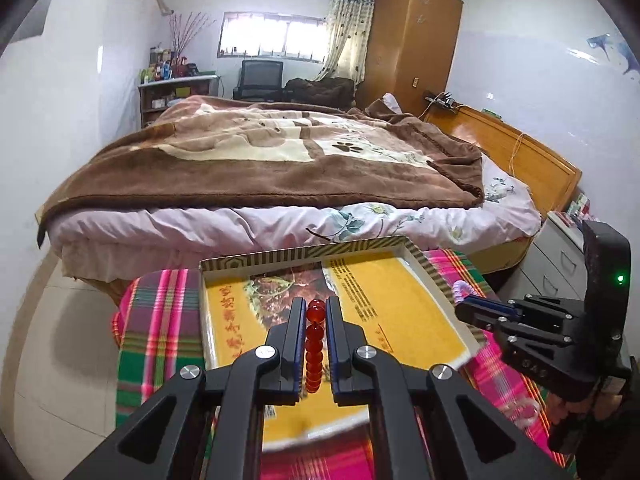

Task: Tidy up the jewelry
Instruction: 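Carry the red bracelet in the left tool and lavender coil in the right tool to the yellow tray, then open the left tool over the tray while the right tool releases the lavender coil beside it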

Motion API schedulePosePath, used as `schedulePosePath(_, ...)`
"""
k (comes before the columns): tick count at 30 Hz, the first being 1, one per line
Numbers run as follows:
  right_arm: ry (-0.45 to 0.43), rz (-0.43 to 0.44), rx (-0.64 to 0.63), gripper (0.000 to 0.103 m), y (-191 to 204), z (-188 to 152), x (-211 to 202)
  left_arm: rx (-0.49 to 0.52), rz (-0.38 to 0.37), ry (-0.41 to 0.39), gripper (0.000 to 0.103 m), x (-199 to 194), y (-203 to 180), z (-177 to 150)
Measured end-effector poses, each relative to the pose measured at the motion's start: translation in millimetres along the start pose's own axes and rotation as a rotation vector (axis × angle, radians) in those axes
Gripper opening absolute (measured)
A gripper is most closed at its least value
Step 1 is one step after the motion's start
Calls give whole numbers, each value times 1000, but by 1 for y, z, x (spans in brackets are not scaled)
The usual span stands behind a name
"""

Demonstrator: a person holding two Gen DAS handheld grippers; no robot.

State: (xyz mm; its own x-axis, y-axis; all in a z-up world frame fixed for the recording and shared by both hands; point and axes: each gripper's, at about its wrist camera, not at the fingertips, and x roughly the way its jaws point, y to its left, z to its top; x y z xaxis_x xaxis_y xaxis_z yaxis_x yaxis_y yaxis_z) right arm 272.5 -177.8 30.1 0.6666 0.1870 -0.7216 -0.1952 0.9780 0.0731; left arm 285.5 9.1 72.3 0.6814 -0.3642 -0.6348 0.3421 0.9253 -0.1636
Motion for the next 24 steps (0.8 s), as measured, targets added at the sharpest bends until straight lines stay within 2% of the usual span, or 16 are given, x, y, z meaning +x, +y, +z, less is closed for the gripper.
schedulePosePath(5, 64, -35, -17, 9, 0, 7, 43, -31, -17, 51, 10, 42, 12, -1)
schedulePosePath(9, 120, -44, -32, 9, 1, 9, 70, -38, -10, 90, 10, 70, 21, -7)
schedulePosePath(11, 138, -40, -37, 9, 3, 10, 79, -42, 18, 109, 10, 80, 27, -12)
schedulePosePath(19, 198, 0, -52, 9, 14, 11, 104, -61, 84, 154, 10, 94, 52, -22)
schedulePosePath(24, 219, 19, -65, 9, 21, 10, 114, -60, 92, 168, 10, 96, 56, -25)
